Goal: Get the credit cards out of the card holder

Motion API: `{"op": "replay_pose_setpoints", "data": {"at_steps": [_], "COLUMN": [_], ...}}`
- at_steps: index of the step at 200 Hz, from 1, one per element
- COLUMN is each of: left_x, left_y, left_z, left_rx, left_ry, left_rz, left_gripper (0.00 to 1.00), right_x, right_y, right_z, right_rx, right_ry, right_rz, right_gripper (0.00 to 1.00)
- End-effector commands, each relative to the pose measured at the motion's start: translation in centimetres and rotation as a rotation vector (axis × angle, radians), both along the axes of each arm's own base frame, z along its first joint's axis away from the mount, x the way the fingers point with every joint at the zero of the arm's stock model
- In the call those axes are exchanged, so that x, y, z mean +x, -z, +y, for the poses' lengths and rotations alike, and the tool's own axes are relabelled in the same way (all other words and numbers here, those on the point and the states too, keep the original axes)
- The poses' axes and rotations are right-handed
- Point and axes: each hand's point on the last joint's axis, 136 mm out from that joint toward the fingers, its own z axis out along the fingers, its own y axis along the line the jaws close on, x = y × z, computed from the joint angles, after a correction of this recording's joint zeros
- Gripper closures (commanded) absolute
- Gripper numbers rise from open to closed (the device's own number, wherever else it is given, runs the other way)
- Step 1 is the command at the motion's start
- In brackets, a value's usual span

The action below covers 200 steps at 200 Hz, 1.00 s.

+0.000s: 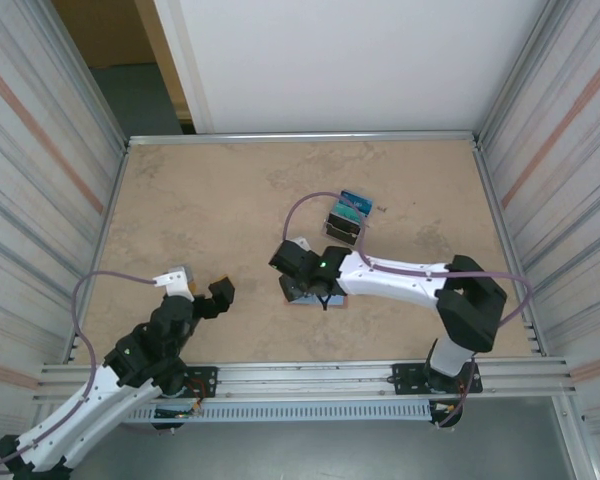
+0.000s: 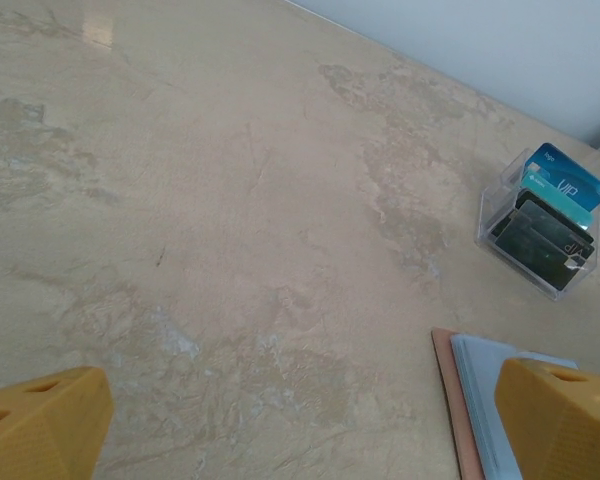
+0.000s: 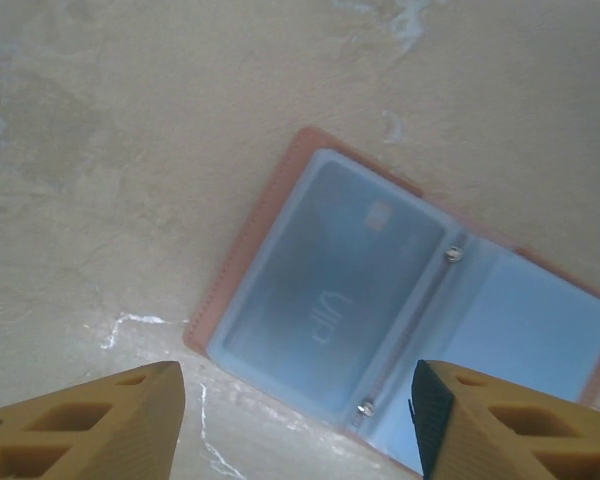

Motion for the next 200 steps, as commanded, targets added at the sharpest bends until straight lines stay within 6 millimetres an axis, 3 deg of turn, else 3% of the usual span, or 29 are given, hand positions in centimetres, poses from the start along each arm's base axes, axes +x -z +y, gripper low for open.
{"op": "replay_pose_setpoints", "data": {"at_steps": [1, 86, 166, 200], "left_x": [0.6, 0.7, 0.7, 0.7], "left_y": [-0.5, 0.1, 0.5, 0.3], "left_z": [0.3, -0.1, -0.3, -0.3], "left_rx": [0.012, 0.026, 0.034, 0.033], "left_ry": [-0.028, -0.013, -0.001, 0.001], "left_rz": [-0.032, -0.009, 0.009, 0.008], "left_gripper": [0.01, 0.01, 0.01, 0.01], "right_x": [0.2, 0.4, 0.6, 0.4], "right_y": [1.5, 5.0, 5.3, 5.9], "right_z": [0.1, 0.7, 1.4, 0.8], "right_rx": [-0.006, -0.036, -0.03, -0.051], "right_ry": [0.027, 0.039, 0.034, 0.047], "right_rz": [0.081, 0.146, 0.154, 0.158], "right_gripper": [0.42, 0.49, 0.47, 0.47]}}
